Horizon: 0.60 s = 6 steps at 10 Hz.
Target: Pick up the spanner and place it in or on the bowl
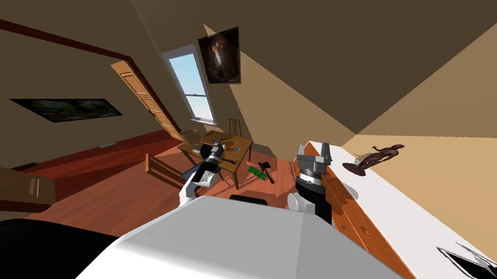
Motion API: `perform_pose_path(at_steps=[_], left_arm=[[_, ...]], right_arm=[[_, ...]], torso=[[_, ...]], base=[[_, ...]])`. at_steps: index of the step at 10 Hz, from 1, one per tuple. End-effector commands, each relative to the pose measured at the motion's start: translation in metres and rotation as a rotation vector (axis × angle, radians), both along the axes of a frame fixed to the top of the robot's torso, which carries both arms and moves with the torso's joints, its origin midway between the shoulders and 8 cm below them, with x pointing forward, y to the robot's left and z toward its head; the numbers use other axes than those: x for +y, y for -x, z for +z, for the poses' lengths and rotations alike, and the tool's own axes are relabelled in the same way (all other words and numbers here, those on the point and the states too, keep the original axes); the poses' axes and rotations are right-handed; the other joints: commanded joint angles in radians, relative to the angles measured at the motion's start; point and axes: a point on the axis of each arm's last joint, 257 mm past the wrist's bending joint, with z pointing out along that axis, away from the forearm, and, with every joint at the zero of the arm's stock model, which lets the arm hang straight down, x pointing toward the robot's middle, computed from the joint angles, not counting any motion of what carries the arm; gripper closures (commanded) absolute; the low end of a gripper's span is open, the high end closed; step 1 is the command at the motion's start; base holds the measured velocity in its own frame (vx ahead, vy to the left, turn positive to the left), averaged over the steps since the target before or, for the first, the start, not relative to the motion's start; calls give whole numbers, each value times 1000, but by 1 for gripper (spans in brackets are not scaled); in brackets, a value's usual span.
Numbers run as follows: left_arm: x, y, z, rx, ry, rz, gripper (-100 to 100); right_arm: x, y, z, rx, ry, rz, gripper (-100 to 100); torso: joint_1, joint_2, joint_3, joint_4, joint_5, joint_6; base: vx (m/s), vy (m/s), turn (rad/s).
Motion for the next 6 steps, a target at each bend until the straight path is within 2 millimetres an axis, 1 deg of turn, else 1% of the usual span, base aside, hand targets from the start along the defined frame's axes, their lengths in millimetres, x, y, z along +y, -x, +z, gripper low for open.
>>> perform_pose_path(at_steps=[1, 2, 3, 4, 5, 6], left_arm=[[4, -12, -23, 71, -22, -5, -100], [6, -14, -41, 117, -22, 0, -100], [10, -23, -57, 161, -36, -2, -100], [11, -23, -66, 190, -36, 0, -100], [15, -31, -83, 235, -51, -1, -100], [16, -31, -92, 264, -50, 1, -100]], right_arm=[[0, 0, 0, 0, 0, 0, 0], [0, 0, 0, 0, 0, 0, 0], [0, 0, 0, 0, 0, 0, 0], [0, 0, 0, 0, 0, 0, 0], [0, 0, 0, 0, 0, 0, 0], [0, 0, 0, 0, 0, 0, 0]], torso=[[0, 0, 0, 0, 0, 0], [0, 0, 0, 0, 0, 0], [0, 0, 0, 0, 0, -1], [0, 0, 0, 0, 0, 0], [1, 0, 0, 0, 0, -1], [0, 0, 0, 0, 0, 0]], base=[[10, -29, -155], [9, -18, -37], [8, -16, -87], [6, -10, -48], [5, -14, -103], [4, -11, -54]])
